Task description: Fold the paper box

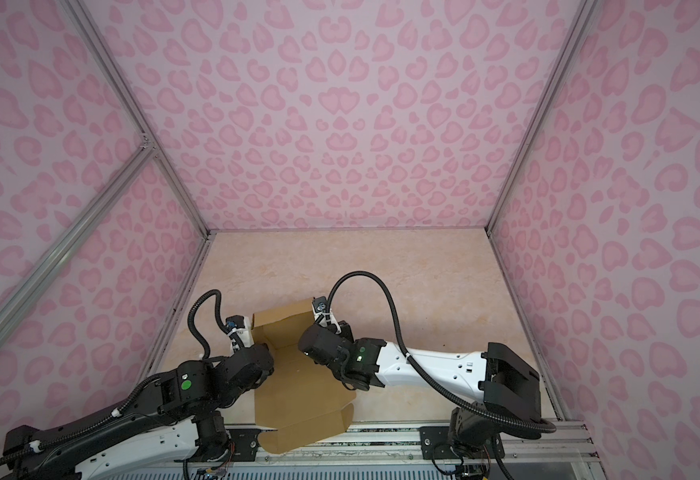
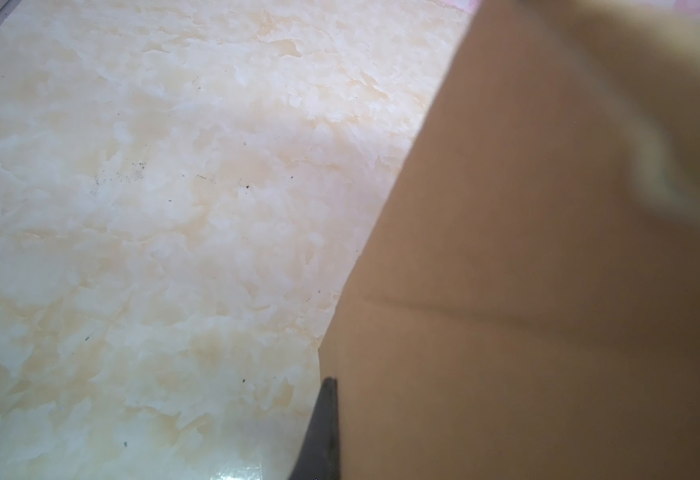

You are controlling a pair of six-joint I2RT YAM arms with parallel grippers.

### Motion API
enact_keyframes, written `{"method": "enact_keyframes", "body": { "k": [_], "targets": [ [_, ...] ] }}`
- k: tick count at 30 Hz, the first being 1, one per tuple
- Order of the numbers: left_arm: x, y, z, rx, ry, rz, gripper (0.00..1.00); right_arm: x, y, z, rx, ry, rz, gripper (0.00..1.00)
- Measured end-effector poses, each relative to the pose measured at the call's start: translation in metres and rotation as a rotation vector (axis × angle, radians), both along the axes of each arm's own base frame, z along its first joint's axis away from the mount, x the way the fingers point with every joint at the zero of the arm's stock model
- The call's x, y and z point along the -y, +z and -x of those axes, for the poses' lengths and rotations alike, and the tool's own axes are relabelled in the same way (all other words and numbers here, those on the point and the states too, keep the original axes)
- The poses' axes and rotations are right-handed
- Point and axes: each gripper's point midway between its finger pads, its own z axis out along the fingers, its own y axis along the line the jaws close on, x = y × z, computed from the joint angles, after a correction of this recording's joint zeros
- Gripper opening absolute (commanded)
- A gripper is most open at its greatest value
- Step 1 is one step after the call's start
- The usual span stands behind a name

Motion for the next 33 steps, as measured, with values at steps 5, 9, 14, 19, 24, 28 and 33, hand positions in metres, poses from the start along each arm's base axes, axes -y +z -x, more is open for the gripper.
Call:
{"method": "enact_keyframes", "body": {
  "k": [5,9,14,19,24,28,33],
  "targets": [
    [0.012,-0.002,-0.004,-0.008,-0.005,-0.002,0.04,0.013,-0.008,-0.011,-0.051,-0.029,-0.025,0.0],
    [0.02,-0.003,-0.006,-0.012,-0.006,0.0,0.04,0.021,-0.008,-0.016,-0.091,-0.032,-0.052,0.0],
    [0.029,-0.002,-0.008,-0.017,-0.002,0.003,0.04,0.028,-0.013,-0.023,-0.138,-0.048,-0.078,0.0],
    [0.032,-0.001,-0.011,-0.018,0.008,-0.007,0.04,0.026,-0.011,-0.027,-0.149,-0.062,-0.072,0.03],
    [0.031,0.001,-0.011,-0.01,0.012,-0.012,0.04,0.024,-0.007,-0.031,-0.147,-0.079,-0.066,0.13],
    [0.03,0.002,-0.01,-0.009,0.012,-0.009,0.04,0.025,-0.008,-0.033,-0.146,-0.092,-0.068,0.21],
    [0.029,0.0,-0.009,-0.011,0.014,-0.008,0.04,0.026,-0.008,-0.035,-0.137,-0.101,-0.072,0.28]
  ]
}}
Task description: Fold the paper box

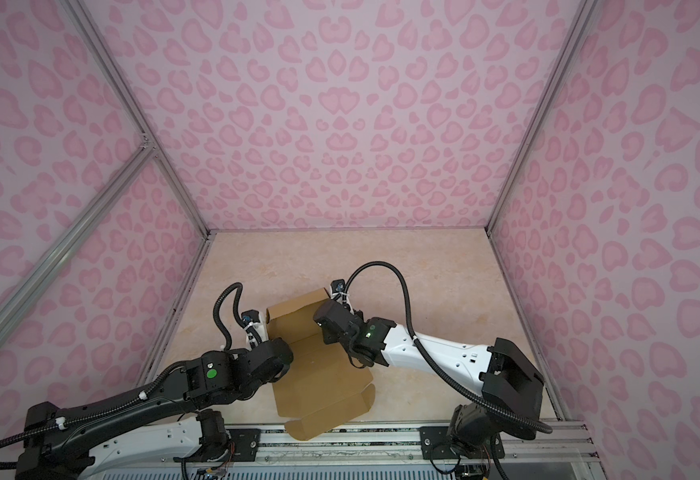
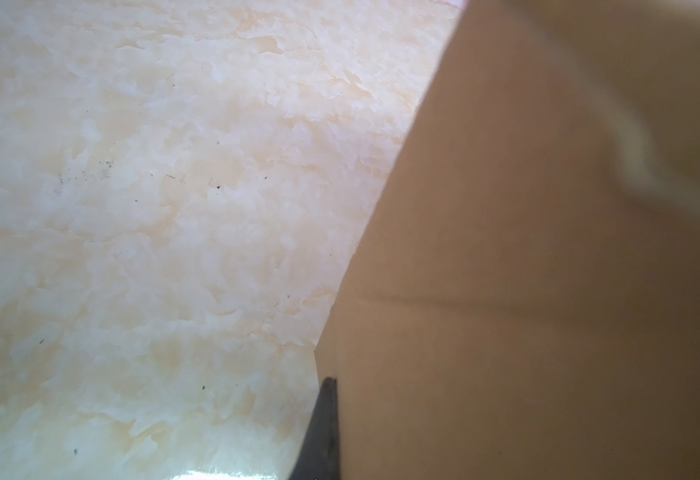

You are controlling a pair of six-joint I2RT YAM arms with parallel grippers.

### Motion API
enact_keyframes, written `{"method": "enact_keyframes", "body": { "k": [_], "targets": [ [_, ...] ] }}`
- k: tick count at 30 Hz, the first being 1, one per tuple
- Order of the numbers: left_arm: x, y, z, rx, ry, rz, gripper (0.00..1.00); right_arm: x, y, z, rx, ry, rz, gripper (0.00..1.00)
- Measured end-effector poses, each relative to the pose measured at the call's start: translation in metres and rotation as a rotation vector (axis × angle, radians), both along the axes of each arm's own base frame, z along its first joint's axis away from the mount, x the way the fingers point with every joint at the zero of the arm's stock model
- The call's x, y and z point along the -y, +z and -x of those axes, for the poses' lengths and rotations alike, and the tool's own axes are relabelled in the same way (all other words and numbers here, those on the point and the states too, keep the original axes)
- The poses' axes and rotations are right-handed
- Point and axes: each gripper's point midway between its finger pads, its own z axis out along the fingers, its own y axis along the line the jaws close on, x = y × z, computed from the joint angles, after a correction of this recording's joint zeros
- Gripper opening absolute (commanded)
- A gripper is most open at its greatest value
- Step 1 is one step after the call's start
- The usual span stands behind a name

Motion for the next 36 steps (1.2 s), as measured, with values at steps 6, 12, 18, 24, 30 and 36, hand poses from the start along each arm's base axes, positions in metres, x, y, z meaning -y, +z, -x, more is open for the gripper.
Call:
{"method": "enact_keyframes", "body": {
  "k": [6,12,18,24,30,36],
  "targets": [
    [0.004,0.0,0.0,0.002,-0.003,0.007,0.04,0.002,0.002,-0.003,0.016,-0.01,0.003,0.21],
    [0.008,0.001,-0.002,0.012,-0.004,0.022,0.04,0.002,0.005,-0.003,0.029,-0.003,0.014,0.0],
    [0.01,-0.002,-0.003,0.005,-0.003,0.01,0.04,0.002,0.002,-0.002,0.023,-0.006,0.026,0.0],
    [0.009,0.001,-0.005,0.017,0.006,0.001,0.04,0.003,0.012,0.003,0.032,-0.011,0.032,0.28],
    [0.005,0.0,-0.004,0.018,0.001,-0.025,0.04,0.013,0.033,0.017,0.065,-0.004,-0.013,0.38],
    [0.003,0.004,-0.008,0.039,-0.006,-0.015,0.04,0.03,0.051,0.033,0.088,0.019,-0.059,0.41]
  ]
}}
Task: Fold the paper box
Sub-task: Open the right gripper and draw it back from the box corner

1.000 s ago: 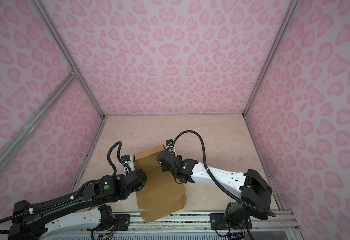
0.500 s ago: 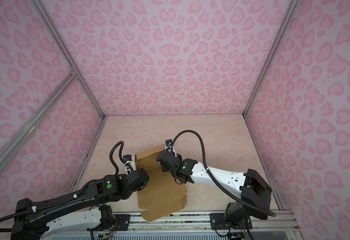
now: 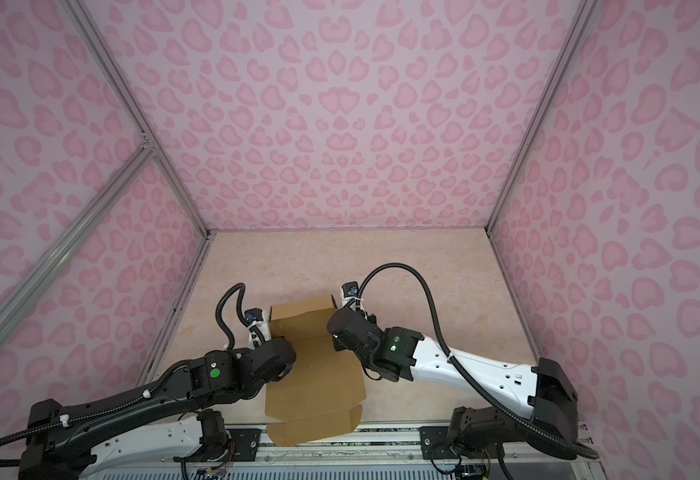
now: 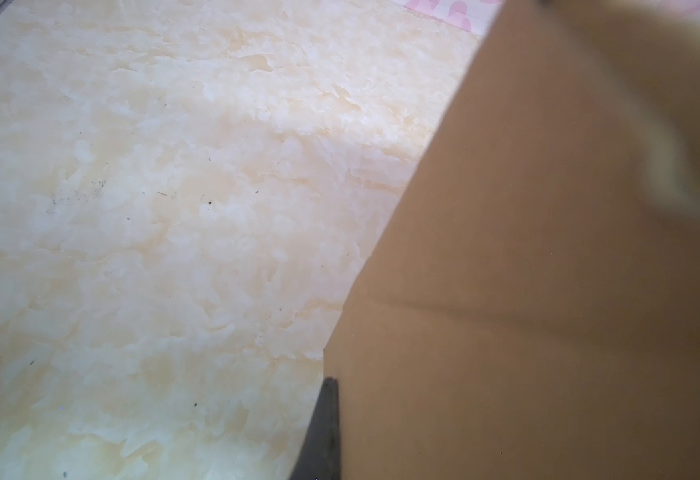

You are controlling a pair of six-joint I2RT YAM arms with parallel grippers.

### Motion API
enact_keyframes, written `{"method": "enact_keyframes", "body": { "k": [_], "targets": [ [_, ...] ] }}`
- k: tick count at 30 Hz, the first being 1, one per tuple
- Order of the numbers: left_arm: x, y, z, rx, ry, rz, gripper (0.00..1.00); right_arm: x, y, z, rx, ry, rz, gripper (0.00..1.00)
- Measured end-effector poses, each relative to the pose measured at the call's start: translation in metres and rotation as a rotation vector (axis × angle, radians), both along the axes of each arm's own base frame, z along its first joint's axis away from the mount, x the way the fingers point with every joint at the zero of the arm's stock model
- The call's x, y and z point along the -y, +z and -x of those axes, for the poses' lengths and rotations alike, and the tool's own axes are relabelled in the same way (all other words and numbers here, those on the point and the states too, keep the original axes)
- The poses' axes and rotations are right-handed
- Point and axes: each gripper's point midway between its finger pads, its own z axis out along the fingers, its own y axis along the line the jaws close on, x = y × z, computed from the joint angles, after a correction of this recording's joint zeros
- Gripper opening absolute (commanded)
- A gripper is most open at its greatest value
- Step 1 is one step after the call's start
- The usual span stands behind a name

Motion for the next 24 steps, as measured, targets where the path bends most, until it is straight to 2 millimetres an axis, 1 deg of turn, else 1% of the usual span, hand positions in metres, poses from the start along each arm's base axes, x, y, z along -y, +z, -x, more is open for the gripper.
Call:
{"method": "enact_keyframes", "body": {
  "k": [3,6,12,14,18,21,24],
  "targets": [
    [-0.004,0.0,-0.003,0.0,0.003,-0.013,0.04,0.006,0.011,0.006,0.012,0.009,-0.027,0.41],
    [-0.014,-0.006,-0.005,-0.013,0.012,-0.051,0.04,0.013,0.026,0.009,0.043,-0.001,-0.054,0.42],
    [-0.018,-0.014,-0.004,-0.04,-0.007,-0.074,0.04,0.022,0.04,0.015,0.072,0.008,-0.07,0.43],
    [-0.018,-0.017,-0.003,-0.052,-0.021,-0.083,0.04,0.027,0.037,0.015,0.073,0.004,-0.066,0.44],
    [-0.015,-0.022,0.0,-0.07,-0.073,-0.099,0.04,0.041,0.018,0.004,0.033,-0.02,-0.067,0.44],
    [-0.014,-0.027,0.004,-0.08,-0.114,-0.104,0.04,0.052,0.002,0.0,-0.01,-0.025,-0.118,0.45],
    [-0.012,-0.03,0.008,-0.078,-0.168,-0.09,0.04,0.056,-0.005,-0.003,-0.035,-0.013,-0.182,0.45]
  ]
}}
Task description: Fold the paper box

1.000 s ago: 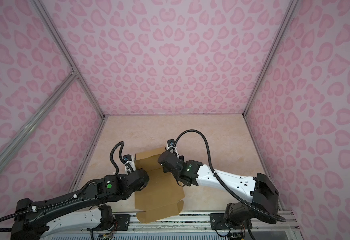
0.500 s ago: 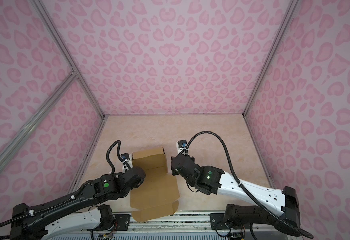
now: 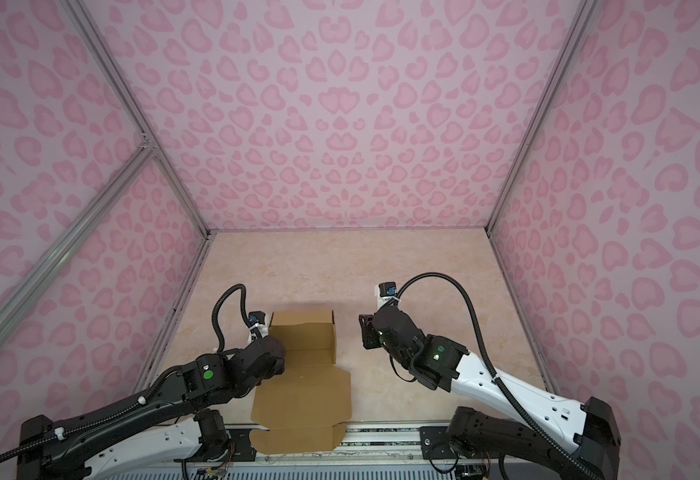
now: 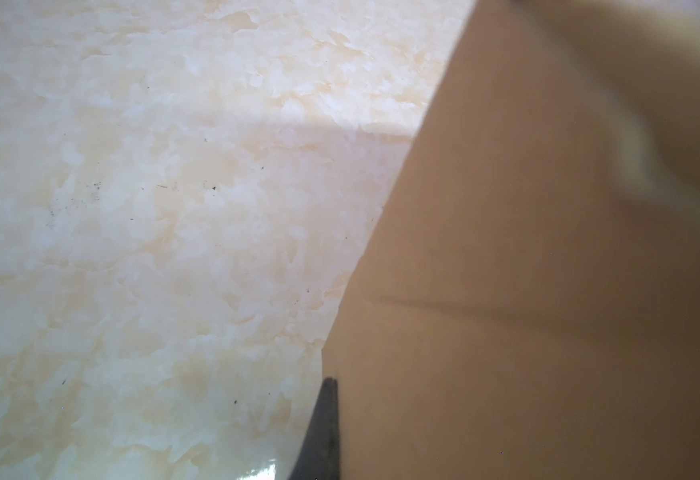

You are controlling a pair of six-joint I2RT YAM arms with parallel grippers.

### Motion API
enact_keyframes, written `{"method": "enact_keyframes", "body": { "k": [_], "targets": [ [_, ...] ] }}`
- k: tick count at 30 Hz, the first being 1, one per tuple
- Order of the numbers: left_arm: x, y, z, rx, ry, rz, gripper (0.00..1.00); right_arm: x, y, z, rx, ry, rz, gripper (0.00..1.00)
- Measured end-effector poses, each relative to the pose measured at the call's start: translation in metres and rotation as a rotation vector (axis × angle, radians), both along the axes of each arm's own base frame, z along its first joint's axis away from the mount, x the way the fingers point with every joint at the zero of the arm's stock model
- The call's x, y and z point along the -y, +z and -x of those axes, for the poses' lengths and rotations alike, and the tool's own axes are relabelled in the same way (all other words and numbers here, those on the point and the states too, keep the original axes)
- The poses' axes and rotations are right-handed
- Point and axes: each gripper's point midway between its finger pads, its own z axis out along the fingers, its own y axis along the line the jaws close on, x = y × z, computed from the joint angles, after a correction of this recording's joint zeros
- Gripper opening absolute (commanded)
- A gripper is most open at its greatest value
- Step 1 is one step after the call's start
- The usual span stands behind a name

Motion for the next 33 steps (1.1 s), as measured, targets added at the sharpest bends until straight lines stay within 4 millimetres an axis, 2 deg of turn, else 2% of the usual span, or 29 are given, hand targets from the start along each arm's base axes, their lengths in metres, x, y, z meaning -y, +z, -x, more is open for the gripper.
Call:
{"method": "enact_keyframes", "body": {
  "k": [6,13,25,30,33],
  "targets": [
    [0.006,-0.005,0.005,0.017,-0.094,0.024,0.04,-0.009,-0.011,0.0,-0.044,0.064,-0.12,0.45],
    [0.007,-0.019,0.004,-0.034,-0.113,0.001,0.03,-0.027,-0.018,0.003,-0.098,0.115,-0.183,0.44],
    [0.013,-0.021,-0.001,-0.136,-0.083,0.081,0.04,-0.03,-0.023,0.006,-0.15,0.107,-0.22,0.45],
    [0.018,-0.033,0.001,-0.222,-0.089,0.066,0.04,-0.029,-0.022,0.007,-0.155,0.102,-0.229,0.45],
    [0.019,-0.039,0.003,-0.264,-0.091,0.051,0.08,-0.027,-0.019,0.008,-0.153,0.102,-0.231,0.45]
  ]
}}
